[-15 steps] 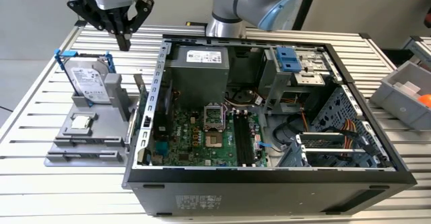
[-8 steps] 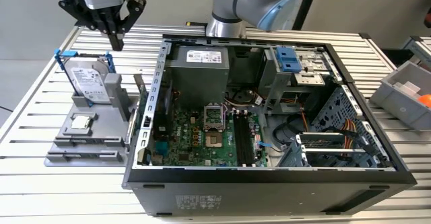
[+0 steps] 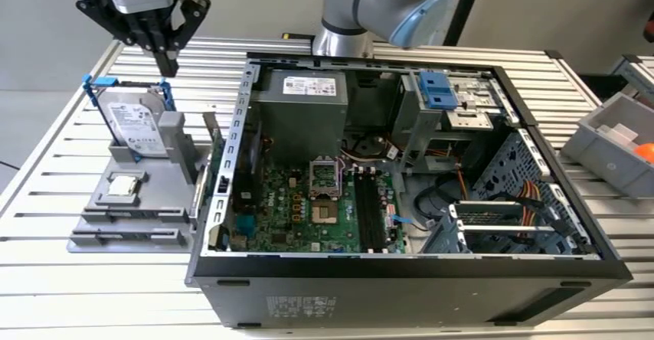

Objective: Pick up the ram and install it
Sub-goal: 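Reach for the ram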

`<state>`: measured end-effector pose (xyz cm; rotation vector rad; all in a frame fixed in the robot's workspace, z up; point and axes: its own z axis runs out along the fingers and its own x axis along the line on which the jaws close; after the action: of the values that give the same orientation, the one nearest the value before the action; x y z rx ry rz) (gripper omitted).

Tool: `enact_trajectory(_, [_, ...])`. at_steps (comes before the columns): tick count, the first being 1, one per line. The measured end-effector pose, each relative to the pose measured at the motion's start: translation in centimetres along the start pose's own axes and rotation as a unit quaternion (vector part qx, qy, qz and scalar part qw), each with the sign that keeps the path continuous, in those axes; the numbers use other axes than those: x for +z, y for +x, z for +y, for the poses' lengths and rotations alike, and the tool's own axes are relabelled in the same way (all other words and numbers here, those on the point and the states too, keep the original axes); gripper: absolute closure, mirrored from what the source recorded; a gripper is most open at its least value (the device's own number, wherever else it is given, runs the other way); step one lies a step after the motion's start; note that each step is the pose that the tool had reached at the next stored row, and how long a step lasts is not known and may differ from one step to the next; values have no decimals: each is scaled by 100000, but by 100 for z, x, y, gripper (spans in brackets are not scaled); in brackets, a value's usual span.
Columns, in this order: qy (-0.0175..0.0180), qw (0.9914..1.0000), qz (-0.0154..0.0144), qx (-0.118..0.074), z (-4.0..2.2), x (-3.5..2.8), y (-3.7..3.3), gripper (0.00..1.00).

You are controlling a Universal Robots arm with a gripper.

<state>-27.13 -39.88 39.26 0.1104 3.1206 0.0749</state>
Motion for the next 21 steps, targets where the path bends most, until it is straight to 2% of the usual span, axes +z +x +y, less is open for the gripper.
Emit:
enact_trajectory(12, [5, 100000, 74, 5, -12, -3, 172, 100])
enact_trajectory(21, [6, 100000, 81, 2, -24, -7, 340, 100])
